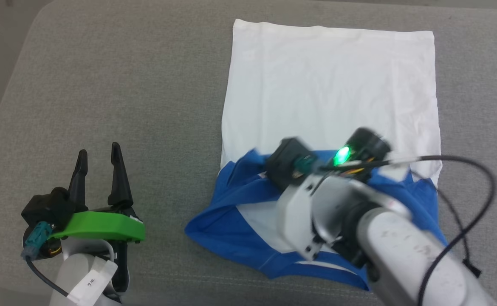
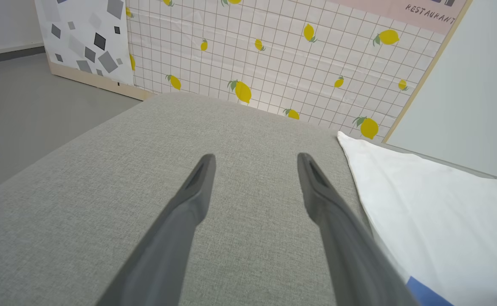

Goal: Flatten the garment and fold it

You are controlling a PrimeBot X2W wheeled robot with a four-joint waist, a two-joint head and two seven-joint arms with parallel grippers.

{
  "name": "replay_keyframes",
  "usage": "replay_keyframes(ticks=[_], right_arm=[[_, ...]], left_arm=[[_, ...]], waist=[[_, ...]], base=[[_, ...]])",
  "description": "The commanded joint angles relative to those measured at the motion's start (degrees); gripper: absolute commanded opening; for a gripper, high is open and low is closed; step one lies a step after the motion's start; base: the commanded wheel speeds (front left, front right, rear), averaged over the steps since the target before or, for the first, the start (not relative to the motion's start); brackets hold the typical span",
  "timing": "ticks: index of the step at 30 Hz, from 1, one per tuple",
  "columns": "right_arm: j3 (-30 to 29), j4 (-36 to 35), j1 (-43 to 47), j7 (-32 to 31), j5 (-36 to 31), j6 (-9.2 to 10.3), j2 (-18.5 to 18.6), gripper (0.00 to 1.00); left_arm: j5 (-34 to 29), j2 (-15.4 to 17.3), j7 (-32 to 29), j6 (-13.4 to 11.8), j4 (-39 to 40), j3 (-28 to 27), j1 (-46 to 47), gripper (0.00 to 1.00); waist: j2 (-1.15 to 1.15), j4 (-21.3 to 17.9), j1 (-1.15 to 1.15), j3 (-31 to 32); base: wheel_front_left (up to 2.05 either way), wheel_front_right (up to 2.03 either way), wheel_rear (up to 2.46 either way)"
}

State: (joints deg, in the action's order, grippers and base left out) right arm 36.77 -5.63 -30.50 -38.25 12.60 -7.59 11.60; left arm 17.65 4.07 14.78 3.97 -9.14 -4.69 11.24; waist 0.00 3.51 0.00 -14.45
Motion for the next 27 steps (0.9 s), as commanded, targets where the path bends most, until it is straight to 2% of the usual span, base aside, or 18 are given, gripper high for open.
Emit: replay_keyframes(ticks=[1,7,14,15,16,17,21,27], right_arm=[[1.7,1.9,-0.3,0.8,0.4,0.10,-0.8,0.00],[7.2,12.4,-0.2,3.2,0.6,0.10,-3.5,0.00],[9.9,20.4,1.0,4.3,2.5,0.10,-4.9,0.00],[10.3,20.9,1.1,4.3,3.1,0.10,-5.0,0.22],[10.8,21.0,1.2,4.5,3.7,0.10,-5.1,0.48],[10.7,21.1,1.4,4.9,4.9,0.10,-5.4,1.00],[8.0,19.0,2.3,8.5,8.1,0.10,-6.1,1.00],[-3.8,10.7,5.8,18.2,8.6,0.10,-6.7,1.00]], left_arm=[[0.5,-0.1,0.2,0.2,-0.1,0.0,0.3,1.00],[0.6,-0.5,0.2,0.3,-0.4,0.5,0.7,1.00],[0.6,-0.7,0.2,0.3,-0.4,0.4,0.5,1.00],[0.6,-0.7,0.2,0.2,-0.5,0.4,0.5,1.00],[0.6,-0.8,0.2,0.2,-0.5,0.3,0.4,1.00],[0.6,-0.8,0.2,0.2,-0.5,0.2,0.3,1.00],[0.3,-0.8,0.2,0.2,-0.8,0.2,0.2,1.00],[-0.2,0.0,0.1,0.5,-1.2,0.6,0.1,1.00]], waist=[[0.00,0.5,0.00,-0.3],[0.00,1.7,0.00,-0.9],[0.00,1.9,0.00,-1.1],[0.00,1.7,0.00,-1.1],[0.00,1.6,0.00,-1.0],[0.00,1.4,0.00,-0.9],[0.00,0.5,0.00,-0.3],[0.00,-1.5,0.00,1.0]], base=[[0.00,0.00,0.00],[0.00,0.00,0.00],[0.00,0.00,0.00],[0.00,0.00,0.00],[0.00,0.00,0.00],[0.00,0.00,0.00],[0.00,0.00,0.00],[0.00,0.00,0.00]])
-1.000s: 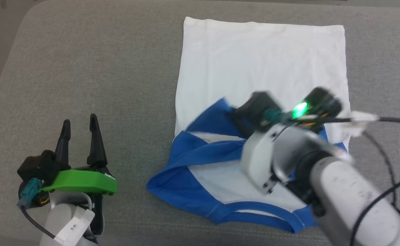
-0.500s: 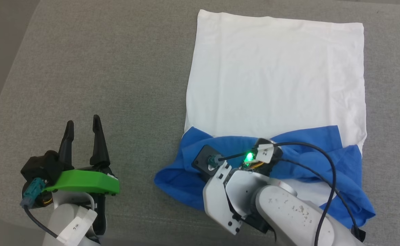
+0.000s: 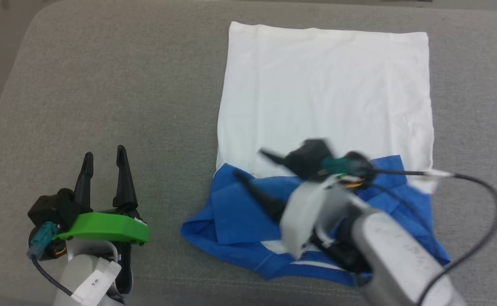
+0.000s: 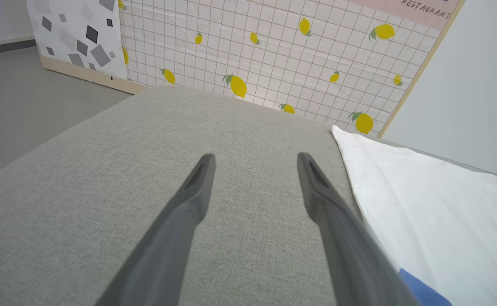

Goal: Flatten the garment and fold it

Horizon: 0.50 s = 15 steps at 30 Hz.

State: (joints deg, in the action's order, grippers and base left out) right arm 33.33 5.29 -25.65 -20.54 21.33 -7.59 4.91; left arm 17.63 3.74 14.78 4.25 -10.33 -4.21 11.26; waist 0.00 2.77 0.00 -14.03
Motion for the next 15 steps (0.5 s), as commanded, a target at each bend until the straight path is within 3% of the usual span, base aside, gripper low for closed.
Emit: replay_keyframes(ticks=[1,8,15], right_arm=[[-2.7,-1.6,1.8,2.1,-0.6,0.10,-0.1,1.00],[-17.6,-10.0,9.3,13.1,-7.3,0.10,-0.1,1.00],[-29.0,-10.5,14.0,20.4,-10.9,0.10,-1.4,1.00]], left_arm=[[-0.2,0.5,0.0,0.3,0.1,0.2,0.1,1.00],[-1.5,3.6,-2.3,1.2,0.9,2.2,3.6,1.00],[-2.7,8.1,-6.5,2.3,0.3,5.2,12.3,1.00]], waist=[[0.00,-1.2,0.00,0.7],[0.00,-5.1,0.00,0.0],[0.00,-9.8,0.00,-4.0]], base=[[0.00,0.00,0.00],[0.00,0.00,0.00],[0.00,0.00,0.00]])
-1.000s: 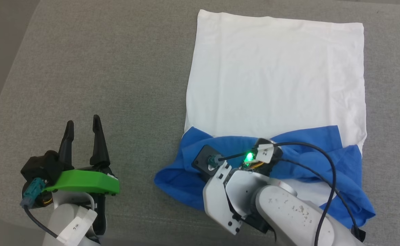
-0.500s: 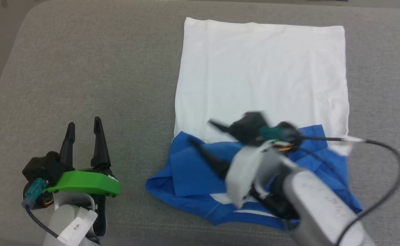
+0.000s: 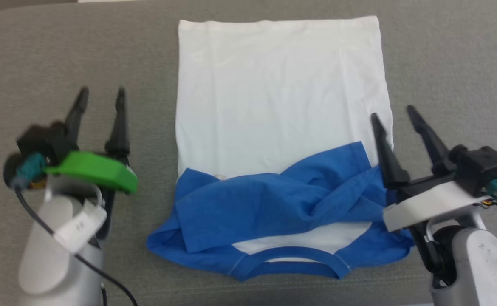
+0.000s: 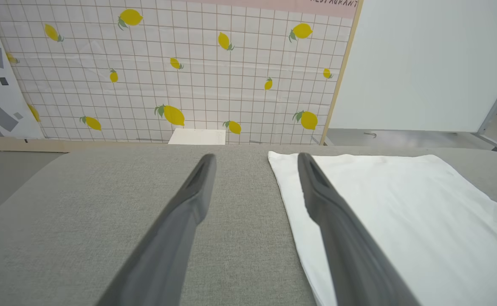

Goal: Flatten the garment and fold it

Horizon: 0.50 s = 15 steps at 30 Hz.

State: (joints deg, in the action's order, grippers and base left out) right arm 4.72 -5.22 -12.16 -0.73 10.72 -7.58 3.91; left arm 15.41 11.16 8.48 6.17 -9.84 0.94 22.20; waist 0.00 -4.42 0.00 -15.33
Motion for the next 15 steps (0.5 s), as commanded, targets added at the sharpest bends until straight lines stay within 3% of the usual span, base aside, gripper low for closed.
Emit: replay_keyframes(ticks=[1,9,15], right_arm=[[-1.3,0.2,0.7,1.1,-0.5,0.09,-0.5,1.00],[-4.6,1.4,-1.3,4.8,-0.4,0.09,-0.9,1.00],[-3.7,2.6,-3.7,7.1,3.1,0.09,-1.0,1.00]], left_arm=[[-0.4,1.2,-0.8,0.4,-0.5,0.3,2.9,1.00],[2.1,7.3,-10.6,1.2,-4.9,4.6,19.5,1.00],[4.8,12.9,-22.8,1.3,-9.7,8.6,32.5,1.00]], waist=[[0.00,-3.1,0.00,-3.3],[0.00,-8.2,0.00,-11.3],[0.00,-12.7,0.00,-17.8]], base=[[0.00,0.00,0.00],[0.00,0.00,0.00],[0.00,0.00,0.00]])
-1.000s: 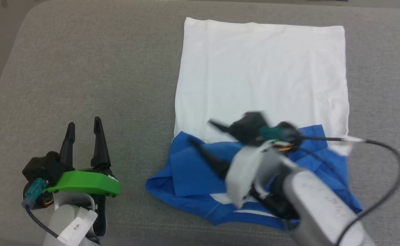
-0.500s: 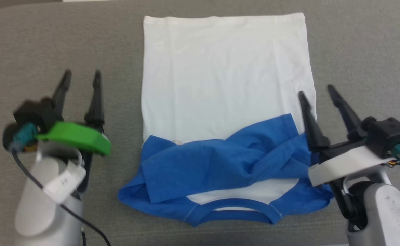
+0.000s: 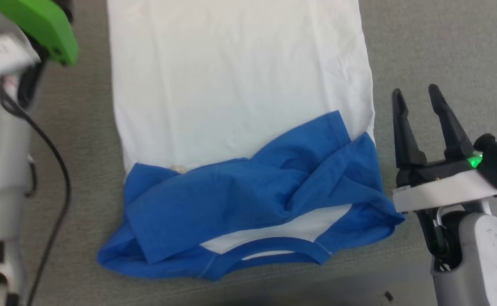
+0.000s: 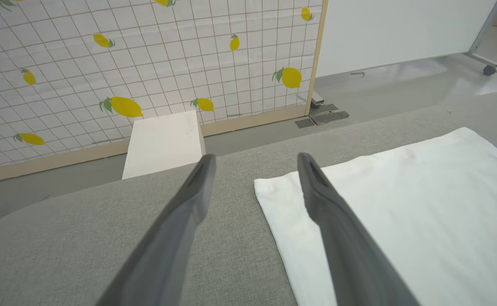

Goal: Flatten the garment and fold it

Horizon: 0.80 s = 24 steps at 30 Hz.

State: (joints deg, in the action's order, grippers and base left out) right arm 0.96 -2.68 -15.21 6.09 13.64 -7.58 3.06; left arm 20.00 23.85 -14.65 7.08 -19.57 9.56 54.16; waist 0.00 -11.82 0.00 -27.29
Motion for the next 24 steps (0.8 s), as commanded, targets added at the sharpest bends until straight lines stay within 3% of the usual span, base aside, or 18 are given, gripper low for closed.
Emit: replay_keyframes(ticks=[1,9,15,24], right_arm=[[0.5,0.4,-1.1,0.8,0.8,0.09,-0.2,1.00],[2.8,2.4,-3.2,4.4,4.1,0.09,-0.2,1.00],[3.7,2.7,-4.0,6.4,5.9,0.09,-0.2,1.00],[4.9,3.3,-4.7,7.4,6.5,0.09,-0.2,1.00]], left_arm=[[1.2,1.0,-2.2,0.4,-0.7,0.1,2.8,1.00],[3.5,4.9,-18.9,-0.5,-4.1,1.3,13.4,1.00],[2.8,7.0,-28.5,-4.6,-4.9,1.1,15.9,1.00],[0.3,9.8,-36.8,-11.0,-3.4,1.0,14.5,1.00]], waist=[[0.00,-6.3,0.00,-7.0],[0.00,-10.7,0.00,-12.9],[0.00,-12.1,0.00,-15.3],[0.00,-12.3,0.00,-16.2]], base=[[0.00,0.00,0.00],[0.00,0.00,0.00],[0.00,0.00,0.00],[0.00,0.00,0.00]])
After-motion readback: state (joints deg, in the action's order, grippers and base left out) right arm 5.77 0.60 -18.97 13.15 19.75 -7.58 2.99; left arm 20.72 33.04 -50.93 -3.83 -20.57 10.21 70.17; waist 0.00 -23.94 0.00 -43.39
